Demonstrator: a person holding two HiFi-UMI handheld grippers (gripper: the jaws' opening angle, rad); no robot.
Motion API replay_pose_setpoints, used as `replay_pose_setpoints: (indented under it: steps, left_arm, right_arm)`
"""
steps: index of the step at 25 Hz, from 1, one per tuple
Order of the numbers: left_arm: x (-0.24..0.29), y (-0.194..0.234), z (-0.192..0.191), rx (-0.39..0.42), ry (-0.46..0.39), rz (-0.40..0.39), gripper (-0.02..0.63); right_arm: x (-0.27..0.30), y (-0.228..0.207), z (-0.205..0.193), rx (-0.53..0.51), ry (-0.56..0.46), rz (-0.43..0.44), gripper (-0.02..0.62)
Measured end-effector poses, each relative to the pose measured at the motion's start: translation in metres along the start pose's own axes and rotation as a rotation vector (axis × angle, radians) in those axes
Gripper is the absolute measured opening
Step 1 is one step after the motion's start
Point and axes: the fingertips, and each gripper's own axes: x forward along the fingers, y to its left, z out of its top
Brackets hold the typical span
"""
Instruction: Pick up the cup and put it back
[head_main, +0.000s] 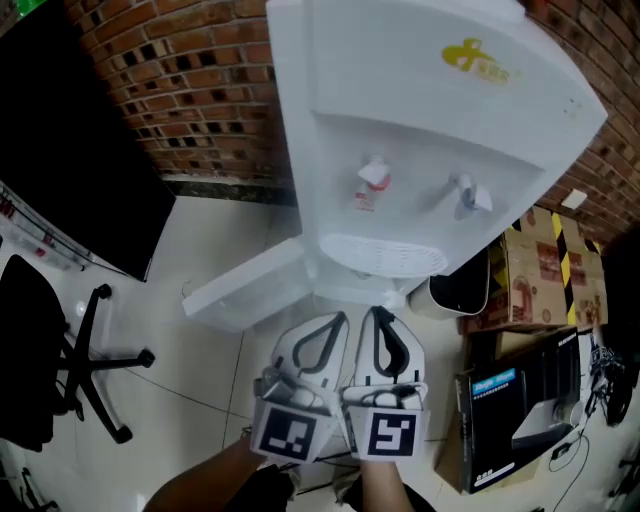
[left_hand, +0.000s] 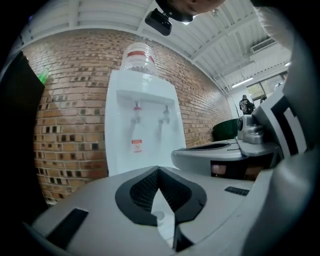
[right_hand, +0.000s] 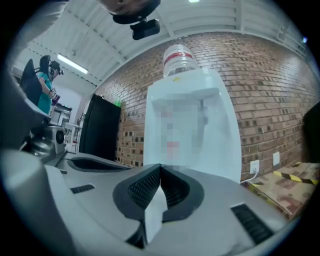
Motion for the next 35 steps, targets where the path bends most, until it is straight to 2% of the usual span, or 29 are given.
replay_pose_setpoints:
  steps: [4,7,10,12,16,19,24,28,35]
  left_arm:
    - [-0.026,0.017,0.068,-0.029,0.007,0.039,-0.003]
    - [-0.043,0.024,0.107,-0.014,0.045,0.023,-0.003]
    - [-0.061,0.025,0.141,-0.004,0.057,-0.003,-0.003]
    - [-0.071,0.028,0.161,-0.003,0.048,-0.004,-0.003]
    - [-0.089,0.036,0.205,-0.028,0.013,0.010,-0.003]
    - [-0.099,0.048,0.248,-0.088,-0.026,0.034,-0.003]
    - [-0.109,0.052,0.329,-0.099,-0.114,0.019,-0.003]
    - [-0.119,0.037,0.382,-0.103,-0.151,0.002,-0.003]
    - [-0.158,-0.007,0.447,-0.087,-0.188,-0.002,-0.003]
  right_arm:
    - [-0.018,0.020,0.071,0.053,-0.042,0.007,0.005]
    - [-0.034,0.027,0.107,0.149,-0.035,-0.033,0.005]
    - [-0.051,0.037,0.135,0.178,-0.003,-0.059,0.005]
    - [-0.058,0.045,0.152,0.158,0.026,-0.065,0.005]
    - [-0.058,0.053,0.199,0.020,0.044,-0.038,0.005]
    - [-0.065,0.051,0.240,-0.015,0.054,-0.052,0.005]
    - [-0.091,0.054,0.325,-0.071,0.029,-0.069,0.005]
    - [-0.118,0.054,0.377,-0.107,0.017,-0.068,0.005]
    - [-0.183,0.062,0.432,-0.078,-0.032,-0.048,0.005]
